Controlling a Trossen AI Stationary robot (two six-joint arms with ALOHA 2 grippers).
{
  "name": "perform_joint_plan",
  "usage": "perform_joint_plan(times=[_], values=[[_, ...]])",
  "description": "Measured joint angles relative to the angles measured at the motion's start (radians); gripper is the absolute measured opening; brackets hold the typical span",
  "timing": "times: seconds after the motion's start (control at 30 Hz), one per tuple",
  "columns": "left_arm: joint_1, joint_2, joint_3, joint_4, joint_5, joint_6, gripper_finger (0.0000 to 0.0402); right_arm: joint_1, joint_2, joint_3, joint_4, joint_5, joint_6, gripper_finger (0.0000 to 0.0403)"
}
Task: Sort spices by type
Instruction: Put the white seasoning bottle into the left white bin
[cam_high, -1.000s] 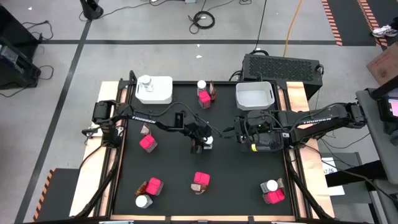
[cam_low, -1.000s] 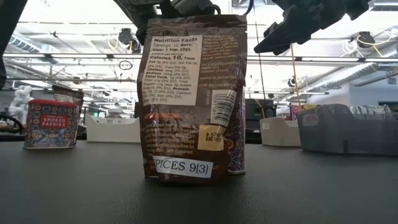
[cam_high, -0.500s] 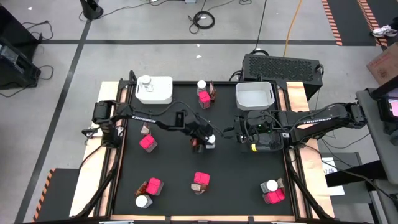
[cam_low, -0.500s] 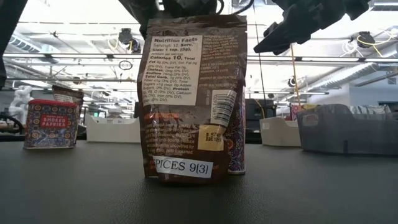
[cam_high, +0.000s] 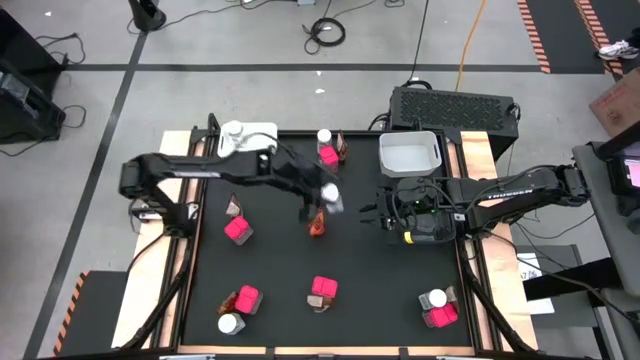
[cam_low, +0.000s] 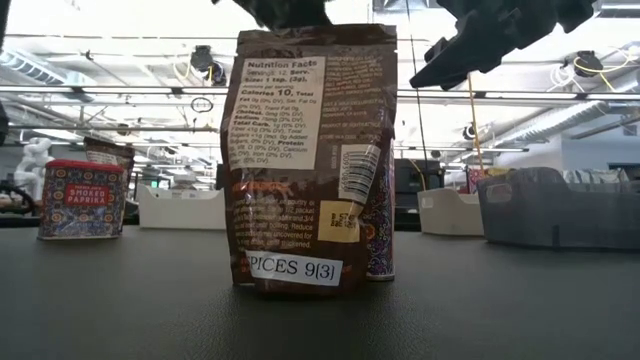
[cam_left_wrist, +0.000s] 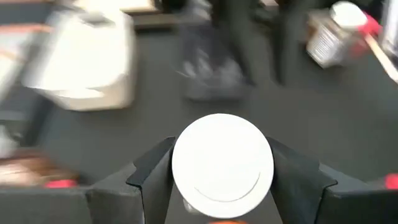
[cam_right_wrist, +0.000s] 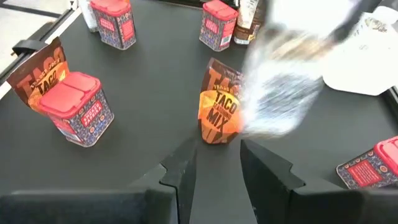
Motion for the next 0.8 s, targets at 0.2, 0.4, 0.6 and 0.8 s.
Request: perform_joint_plan(times=[0.2,0.4,0.6,0.8], values=[[0.105,-0.141,0.000,-0.129,-0.179,-0.052,0.0222,0.000,0.000,0.000,0.003,0.000,0.000,0.0120],[0.246,-0.181,0.000,-0.309,-0.364,-0.178,0.0223,0.000,0.000,0.000,0.007,0.000,0.000,0.0120],[0.405,-0.146,-0.002,-0.410,-0.405,-0.263,0.0223,0.000,0.000,0.000,0.008,0.000,0.000,0.0120],[0.533,-0.112,-0.014,-0.396,-0.405,-0.263,0.0223,0.000,0.000,0.000,0.001,0.000,0.000,0.0120]])
